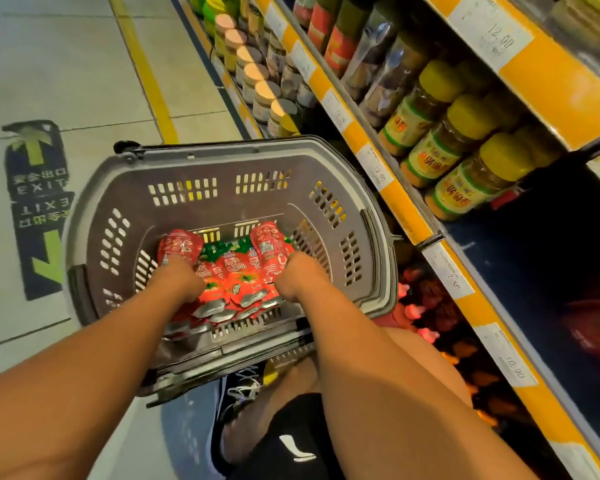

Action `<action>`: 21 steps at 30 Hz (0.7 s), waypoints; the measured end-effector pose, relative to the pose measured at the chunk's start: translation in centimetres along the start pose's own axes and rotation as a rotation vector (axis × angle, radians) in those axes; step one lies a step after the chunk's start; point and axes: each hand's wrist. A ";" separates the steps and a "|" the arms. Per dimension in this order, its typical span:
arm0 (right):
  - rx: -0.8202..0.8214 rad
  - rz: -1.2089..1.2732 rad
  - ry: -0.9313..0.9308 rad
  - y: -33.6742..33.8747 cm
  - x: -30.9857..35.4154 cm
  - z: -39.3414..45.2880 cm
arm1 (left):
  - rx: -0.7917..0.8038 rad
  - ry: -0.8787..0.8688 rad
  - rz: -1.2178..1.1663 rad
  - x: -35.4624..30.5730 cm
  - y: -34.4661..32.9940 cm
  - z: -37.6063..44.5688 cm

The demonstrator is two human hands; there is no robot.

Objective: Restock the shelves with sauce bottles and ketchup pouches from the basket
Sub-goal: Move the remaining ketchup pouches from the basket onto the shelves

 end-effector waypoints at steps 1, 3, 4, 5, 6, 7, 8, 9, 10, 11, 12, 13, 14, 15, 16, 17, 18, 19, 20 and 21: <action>0.022 -0.030 0.003 -0.5 0.3 0.5 | -0.004 0.019 -0.016 0.0 -0.3 0.3; 0.053 -0.093 0.015 -1.4 0.7 1.7 | -0.010 0.061 0.007 0.1 -0.8 0.9; 0.070 -0.133 0.016 -1.8 0.9 2.3 | -0.014 0.082 0.024 0.1 -1.0 1.2; 0.088 -0.173 0.022 -2.1 1.0 2.8 | -0.020 0.104 0.034 0.1 -1.3 1.5; 0.101 -0.213 0.028 -2.4 1.1 3.2 | -0.029 0.123 0.035 0.0 -1.4 1.8; 0.115 -0.244 0.027 -2.6 1.2 3.6 | -0.042 0.135 0.027 -0.1 -1.6 2.2; 0.130 -0.262 0.028 -2.9 1.2 4.1 | -0.057 0.143 0.007 -0.2 -1.7 2.6; 0.148 -0.282 0.025 -3.0 1.2 4.5 | -0.068 0.148 -0.019 -0.2 -1.9 2.9; 0.168 -0.293 0.022 -3.1 1.2 5.0 | -0.075 0.149 -0.035 -0.2 -2.1 3.3; 0.185 -0.293 0.024 -3.2 1.2 5.5 | -0.075 0.146 -0.029 -0.2 -2.3 3.7; 0.196 -0.288 0.030 -3.2 1.1 6.1 | -0.071 0.140 -0.001 -0.2 -2.6 4.0; 0.209 -0.287 0.037 -3.4 1.0 6.7 | -0.062 0.134 0.040 -0.2 -2.9 4.3; 0.226 -0.301 0.044 -3.5 0.9 7.2 | -0.051 0.130 0.080 -0.3 -3.1 4.5; 0.245 -0.318 0.047 -3.6 0.8 7.6 | -0.039 0.132 0.102 -0.4 -3.3 4.7; 0.258 -0.326 0.049 -3.7 0.8 7.9 | -0.028 0.140 0.106 -0.5 -3.5 4.8; 0.268 -0.329 0.049 -3.8 0.8 8.2 | -0.019 0.147 0.108 -0.6 -3.6 4.9; 0.274 -0.333 0.053 -3.9 0.8 8.5 | -0.013 0.146 0.114 -0.7 -3.6 5.1; 0.271 -0.335 0.055 -4.0 0.8 8.8 | -0.011 0.138 0.124 -0.7 -3.7 5.2; 0.259 -0.333 0.051 -4.1 0.9 9.1 | -0.014 0.127 0.134 -0.7 -3.7 5.3; 0.248 -0.330 0.041 -4.2 0.9 9.3 | -0.022 0.119 0.146 -0.7 -3.8 5.4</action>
Point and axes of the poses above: each hand's wrist, its own z-axis towards the middle knuckle, its own y-axis out of the back of the hand, x = y × z, and after that the axes turned 7 degrees about -y, right-handed
